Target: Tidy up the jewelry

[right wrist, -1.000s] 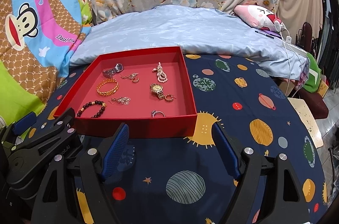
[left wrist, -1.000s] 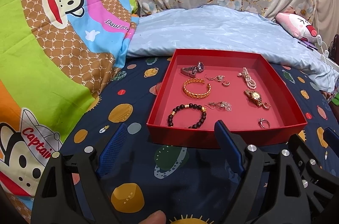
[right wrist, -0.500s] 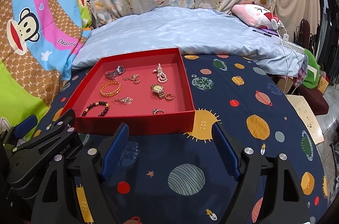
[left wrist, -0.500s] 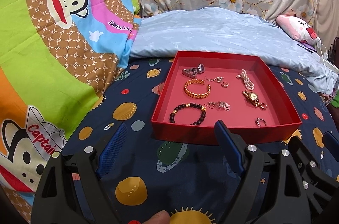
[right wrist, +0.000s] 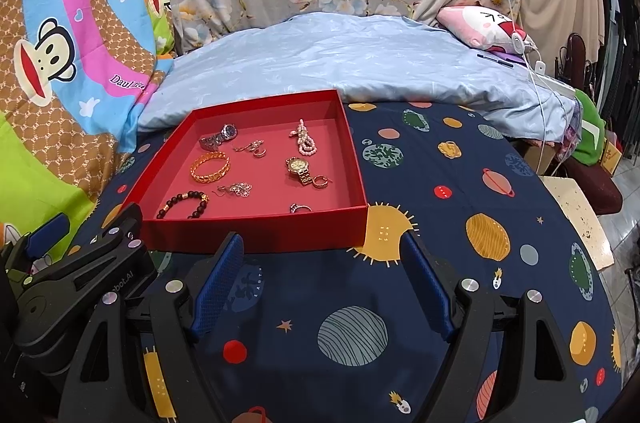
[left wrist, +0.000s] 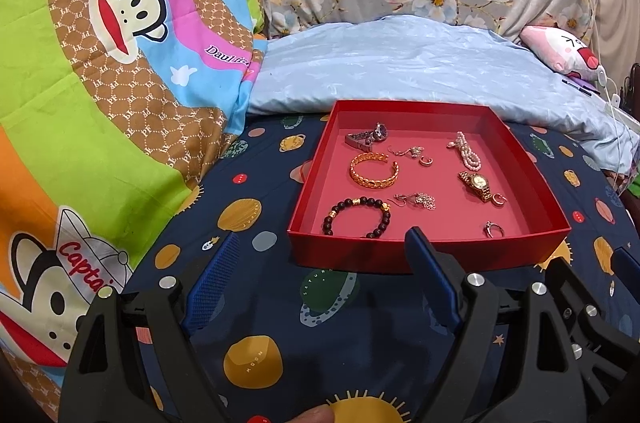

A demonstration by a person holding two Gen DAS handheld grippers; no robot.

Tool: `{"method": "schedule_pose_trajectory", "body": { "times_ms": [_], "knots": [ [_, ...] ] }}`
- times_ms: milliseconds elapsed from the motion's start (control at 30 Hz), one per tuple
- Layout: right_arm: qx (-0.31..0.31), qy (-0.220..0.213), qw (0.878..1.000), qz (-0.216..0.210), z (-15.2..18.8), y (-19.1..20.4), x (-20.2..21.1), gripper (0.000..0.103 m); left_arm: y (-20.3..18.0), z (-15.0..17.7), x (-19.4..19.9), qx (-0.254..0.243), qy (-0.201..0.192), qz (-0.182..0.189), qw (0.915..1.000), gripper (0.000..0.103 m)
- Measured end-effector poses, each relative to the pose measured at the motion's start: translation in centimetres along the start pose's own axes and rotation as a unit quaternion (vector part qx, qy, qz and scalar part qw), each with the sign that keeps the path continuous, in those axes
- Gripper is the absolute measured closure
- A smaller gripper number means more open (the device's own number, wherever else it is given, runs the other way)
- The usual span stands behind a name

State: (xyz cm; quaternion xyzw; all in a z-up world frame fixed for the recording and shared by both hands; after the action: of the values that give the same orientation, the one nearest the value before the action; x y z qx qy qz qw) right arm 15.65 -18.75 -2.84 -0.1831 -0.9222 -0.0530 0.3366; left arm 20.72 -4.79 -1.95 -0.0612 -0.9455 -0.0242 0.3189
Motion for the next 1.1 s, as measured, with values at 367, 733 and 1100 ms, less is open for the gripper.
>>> {"method": "schedule_pose_trajectory", "body": {
  "times_ms": [367, 733, 1100],
  "knots": [
    [0.002, -0.001, 1.000, 0.000, -0.01, 0.00, -0.06, 0.024, 0.01, -0.06, 0.12, -0.005, -0.003, 0.000, 1.0000, 0.021],
    [0.002, 0.001, 1.000, 0.001, 0.16, 0.32, 0.13, 0.024, -0.12, -0.02, 0.20, -0.010, 0.002, -0.004, 0.9999, 0.021],
    [0.007, 0.000, 1.000, 0.003, 0.18, 0.75, 0.48, 0.024, 0.51, 0.08, 0.48, -0.004, 0.001, -0.014, 0.9999, 0.022]
  ]
}}
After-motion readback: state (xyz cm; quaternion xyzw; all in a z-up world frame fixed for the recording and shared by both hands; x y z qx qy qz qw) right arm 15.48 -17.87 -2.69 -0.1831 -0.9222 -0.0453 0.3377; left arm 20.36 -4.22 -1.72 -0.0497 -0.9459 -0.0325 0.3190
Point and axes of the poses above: each gripper's, at about its wrist camera, not at the fingertips, and x roughly against the way its jaws point, y to its left, z to its underside, the point moved 4 cm from there along -x, roughly the way its jaws point, and after that the axes turned 7 degrees about z, right-handed, at the moved point
